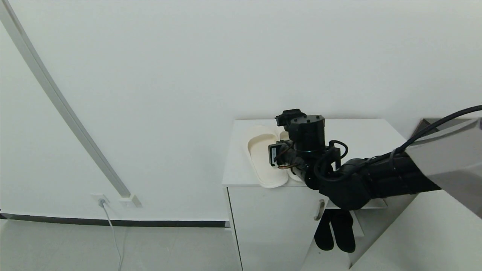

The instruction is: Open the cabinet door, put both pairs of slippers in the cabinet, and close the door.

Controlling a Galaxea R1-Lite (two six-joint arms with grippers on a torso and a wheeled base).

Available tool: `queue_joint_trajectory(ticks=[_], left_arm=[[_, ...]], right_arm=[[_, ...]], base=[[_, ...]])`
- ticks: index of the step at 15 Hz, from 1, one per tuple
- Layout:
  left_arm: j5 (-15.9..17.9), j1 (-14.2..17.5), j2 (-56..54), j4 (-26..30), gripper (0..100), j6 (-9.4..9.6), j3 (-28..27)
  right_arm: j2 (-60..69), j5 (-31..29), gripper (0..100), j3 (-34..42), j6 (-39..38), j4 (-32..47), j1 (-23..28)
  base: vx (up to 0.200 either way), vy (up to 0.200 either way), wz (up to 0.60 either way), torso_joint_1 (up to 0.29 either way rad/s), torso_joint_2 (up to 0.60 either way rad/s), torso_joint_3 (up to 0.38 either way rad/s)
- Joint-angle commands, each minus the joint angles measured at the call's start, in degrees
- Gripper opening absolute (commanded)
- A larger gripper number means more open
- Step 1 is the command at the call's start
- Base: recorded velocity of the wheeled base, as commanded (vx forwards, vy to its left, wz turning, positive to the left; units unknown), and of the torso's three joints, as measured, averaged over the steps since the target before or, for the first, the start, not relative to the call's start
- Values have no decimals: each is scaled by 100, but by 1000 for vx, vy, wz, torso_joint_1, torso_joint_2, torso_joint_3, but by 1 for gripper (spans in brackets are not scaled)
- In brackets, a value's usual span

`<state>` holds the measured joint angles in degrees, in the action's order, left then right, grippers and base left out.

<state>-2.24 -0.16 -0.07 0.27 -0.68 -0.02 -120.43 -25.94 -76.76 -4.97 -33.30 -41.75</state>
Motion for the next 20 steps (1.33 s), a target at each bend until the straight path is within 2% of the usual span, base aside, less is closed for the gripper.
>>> queue_joint_trajectory(ticks=[1,4,9,13,15,17,20], left_arm=[[-4,-2,7,0,0,-2,-6],[-4,-2,7,0,0,-2,2],[5,-2,7,0,0,16,-6],[5,-2,7,0,0,16,-6],[5,-2,7,0,0,16,-6],[5,-2,7,0,0,16,-6],[5,-2,7,0,0,42,-6]], right_arm=[[863,309,0,680,-12,-9,-175],[1549,450,0,1392,-21,-9,-334],[2806,1197,0,2948,-56,-282,-518],[2902,1522,0,3493,-65,-669,-492],[2762,1513,0,3440,-65,-748,-457],[2322,1320,0,3001,-65,-730,-325],[1312,327,0,2043,-56,-721,-219]], base=[[0,0,0,0,0,0],[0,0,0,0,0,0],[0,0,0,0,0,0],[0,0,0,0,0,0],[0,0,0,0,0,0],[0,0,0,0,0,0],[0,0,0,0,0,0]])
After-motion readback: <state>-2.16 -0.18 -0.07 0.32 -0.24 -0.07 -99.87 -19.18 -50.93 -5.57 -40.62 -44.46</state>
